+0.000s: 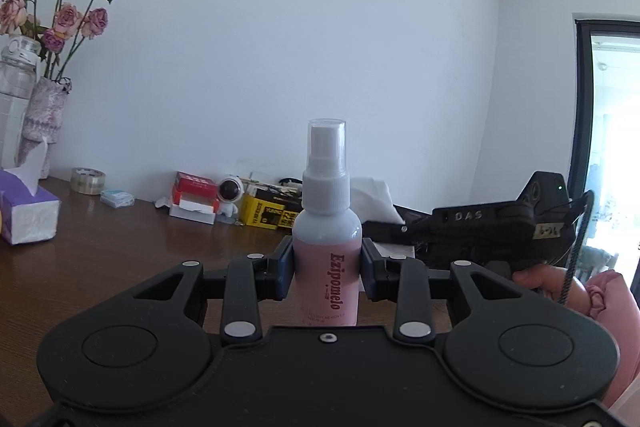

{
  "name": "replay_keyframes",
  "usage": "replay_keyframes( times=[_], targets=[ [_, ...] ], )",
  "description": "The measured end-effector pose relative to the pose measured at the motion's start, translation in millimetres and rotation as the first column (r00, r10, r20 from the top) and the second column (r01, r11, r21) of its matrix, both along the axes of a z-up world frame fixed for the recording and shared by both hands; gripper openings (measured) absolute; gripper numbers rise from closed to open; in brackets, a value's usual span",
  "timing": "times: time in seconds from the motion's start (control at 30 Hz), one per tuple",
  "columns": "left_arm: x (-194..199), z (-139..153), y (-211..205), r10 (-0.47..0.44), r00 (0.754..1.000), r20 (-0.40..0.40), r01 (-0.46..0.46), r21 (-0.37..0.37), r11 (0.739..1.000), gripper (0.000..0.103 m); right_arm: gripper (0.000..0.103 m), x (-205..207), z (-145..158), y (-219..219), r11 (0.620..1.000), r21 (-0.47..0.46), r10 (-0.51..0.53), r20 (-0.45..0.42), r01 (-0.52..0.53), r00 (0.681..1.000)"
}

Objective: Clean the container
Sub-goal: 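Lift the bottle with the left gripper while the right lifts the tissue toward it, then wipe the tissue in the right gripper over the bottle's spray cap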

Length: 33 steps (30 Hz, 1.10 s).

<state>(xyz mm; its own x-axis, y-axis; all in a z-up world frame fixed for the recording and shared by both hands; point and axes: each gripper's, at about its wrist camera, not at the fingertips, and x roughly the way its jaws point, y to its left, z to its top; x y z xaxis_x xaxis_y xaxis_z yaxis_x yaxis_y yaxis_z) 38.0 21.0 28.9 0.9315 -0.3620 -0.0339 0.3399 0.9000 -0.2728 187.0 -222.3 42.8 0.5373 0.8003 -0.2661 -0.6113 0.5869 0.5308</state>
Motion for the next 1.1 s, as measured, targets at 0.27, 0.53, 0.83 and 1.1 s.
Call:
replay_keyframes(
  times=[0.27, 0.53, 0.83, 1.1],
  targets=[
    [2, -4, -27, -0.053, 0.999, 0.001, 0.053, 0.044, 0.998, 0.033, 0.006, -21, 6, -12, 0.977, 0.163, 0.150, -0.056, -0.139, 0.987],
    [7, -11, -34, -0.023, 0.999, -0.023, 0.026, 0.130, 0.991, 0.033, 0.006, -33, 6, 11, 0.957, 0.158, 0.257, -0.068, -0.244, 0.964],
    [18, -18, -48, 0.018, 0.999, -0.036, -0.008, 0.255, 0.967, 0.033, 0.006, -46, 16, 22, 0.955, 0.068, 0.291, -0.007, -0.290, 0.957],
    [17, -22, -61, 0.061, 0.997, 0.043, -0.073, 0.374, 0.925, 0.033, 0.006, -56, 20, 28, 0.950, -0.010, 0.311, 0.044, -0.311, 0.949]
  ],
)
